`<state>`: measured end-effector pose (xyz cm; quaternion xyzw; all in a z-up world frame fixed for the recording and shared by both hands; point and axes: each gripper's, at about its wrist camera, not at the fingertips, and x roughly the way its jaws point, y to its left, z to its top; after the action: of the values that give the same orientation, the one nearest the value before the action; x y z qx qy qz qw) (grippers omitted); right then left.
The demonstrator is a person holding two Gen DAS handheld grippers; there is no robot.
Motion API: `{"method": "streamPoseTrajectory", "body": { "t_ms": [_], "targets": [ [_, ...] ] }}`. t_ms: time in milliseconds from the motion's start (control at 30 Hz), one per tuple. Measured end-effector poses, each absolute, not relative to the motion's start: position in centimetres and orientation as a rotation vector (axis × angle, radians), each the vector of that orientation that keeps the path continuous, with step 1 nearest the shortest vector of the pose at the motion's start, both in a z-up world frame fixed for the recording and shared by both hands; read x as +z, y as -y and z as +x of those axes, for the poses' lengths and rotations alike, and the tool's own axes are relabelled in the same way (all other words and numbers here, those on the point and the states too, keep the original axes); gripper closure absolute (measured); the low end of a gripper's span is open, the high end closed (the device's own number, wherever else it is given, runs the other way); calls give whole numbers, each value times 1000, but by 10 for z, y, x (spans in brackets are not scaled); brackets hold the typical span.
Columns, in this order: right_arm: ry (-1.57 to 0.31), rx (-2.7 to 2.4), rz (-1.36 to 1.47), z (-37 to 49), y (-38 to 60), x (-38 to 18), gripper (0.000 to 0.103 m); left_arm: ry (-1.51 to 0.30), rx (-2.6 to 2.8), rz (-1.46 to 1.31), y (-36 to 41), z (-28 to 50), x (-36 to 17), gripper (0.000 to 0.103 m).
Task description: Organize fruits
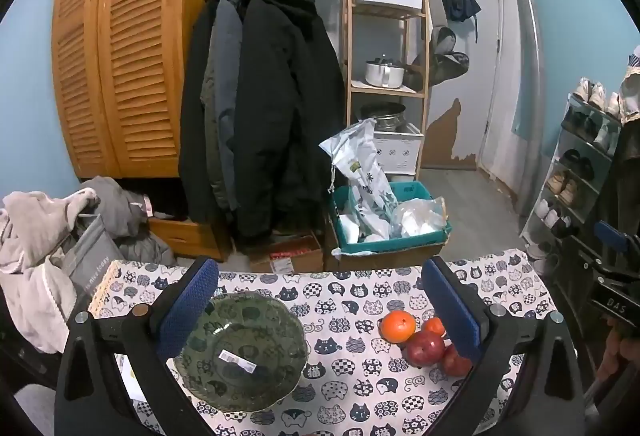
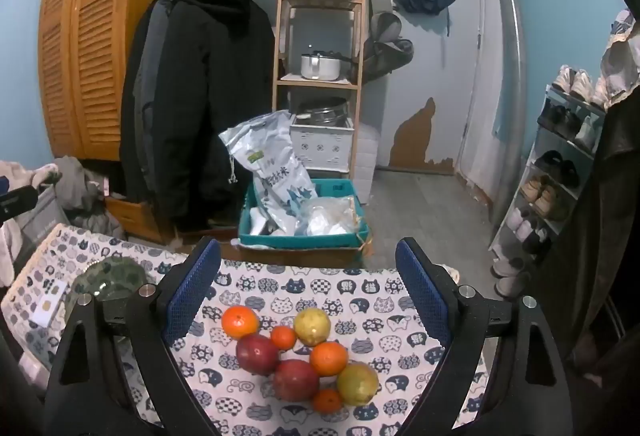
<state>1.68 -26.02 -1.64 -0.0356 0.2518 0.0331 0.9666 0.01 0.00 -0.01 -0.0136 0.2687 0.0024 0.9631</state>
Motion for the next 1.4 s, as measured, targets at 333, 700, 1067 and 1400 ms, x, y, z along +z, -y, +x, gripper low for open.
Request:
{"method": "streamPoseTrajectory", "body": {
  "t_ms": [333, 700, 1067, 1400],
  "targets": [
    [-510, 67, -73, 16, 261, -16, 16, -538, 8, -16, 2, -2, 5, 0],
    [-510, 67, -74, 17, 260, -16, 16, -529, 34, -3, -1, -1, 4, 0],
    [-511, 66, -77, 17, 259, -15, 16, -518, 38, -14, -6, -4, 5, 1],
    [-511, 65, -79, 17, 259, -15, 16, -519, 38, -14, -5, -4, 4, 0]
  ]
}}
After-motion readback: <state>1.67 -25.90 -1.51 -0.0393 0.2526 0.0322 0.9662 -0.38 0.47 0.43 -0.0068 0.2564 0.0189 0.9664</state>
